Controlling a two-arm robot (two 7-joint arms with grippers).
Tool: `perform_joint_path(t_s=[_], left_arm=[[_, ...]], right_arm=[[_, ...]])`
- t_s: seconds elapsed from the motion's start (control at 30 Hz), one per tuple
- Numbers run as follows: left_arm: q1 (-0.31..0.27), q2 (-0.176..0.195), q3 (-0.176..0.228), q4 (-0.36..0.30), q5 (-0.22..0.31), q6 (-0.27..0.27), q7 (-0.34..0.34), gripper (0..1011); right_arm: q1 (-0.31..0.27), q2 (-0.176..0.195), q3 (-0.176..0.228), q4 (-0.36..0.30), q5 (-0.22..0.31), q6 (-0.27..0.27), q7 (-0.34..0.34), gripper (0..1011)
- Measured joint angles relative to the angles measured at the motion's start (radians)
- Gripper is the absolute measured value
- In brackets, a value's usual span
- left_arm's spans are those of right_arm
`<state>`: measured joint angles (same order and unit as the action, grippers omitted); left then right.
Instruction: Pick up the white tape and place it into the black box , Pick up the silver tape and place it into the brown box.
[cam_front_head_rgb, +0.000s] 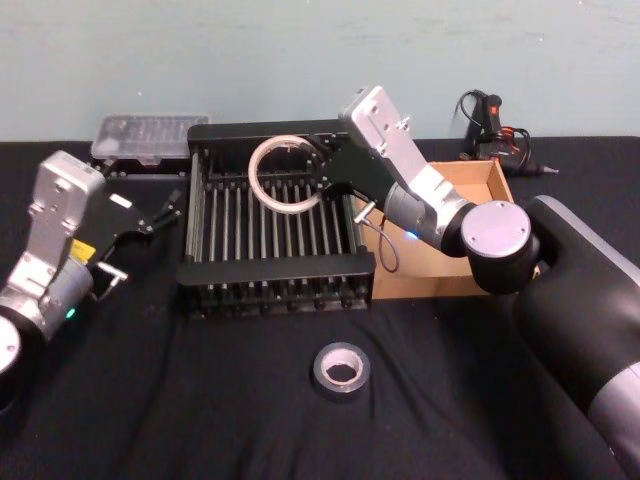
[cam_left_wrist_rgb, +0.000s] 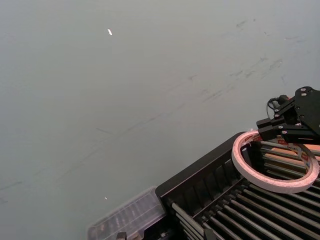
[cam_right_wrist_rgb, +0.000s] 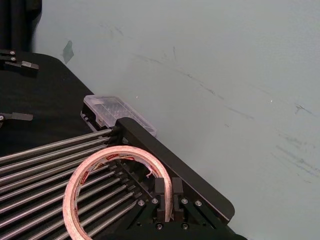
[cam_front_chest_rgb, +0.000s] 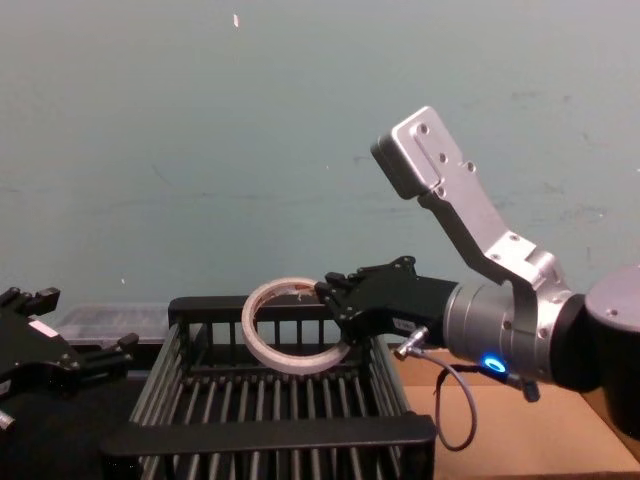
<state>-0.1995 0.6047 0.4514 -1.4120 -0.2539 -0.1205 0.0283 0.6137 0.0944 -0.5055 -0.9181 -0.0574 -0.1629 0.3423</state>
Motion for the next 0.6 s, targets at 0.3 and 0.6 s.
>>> perform_joint_path(t_s=[0.3, 0.6], left_arm=[[0.0, 0.0, 0.0, 0.0, 0.0, 0.0, 0.0, 1001], [0.0, 0.0, 0.0, 0.0, 0.0, 0.0, 0.0, 1001]], right_arm=[[-0.001, 0.002, 0.001, -0.004, 0.003, 0.002, 0.0, 201], [-0.002, 0.002, 0.002, -0.005, 0.004, 0.003, 0.001, 479]])
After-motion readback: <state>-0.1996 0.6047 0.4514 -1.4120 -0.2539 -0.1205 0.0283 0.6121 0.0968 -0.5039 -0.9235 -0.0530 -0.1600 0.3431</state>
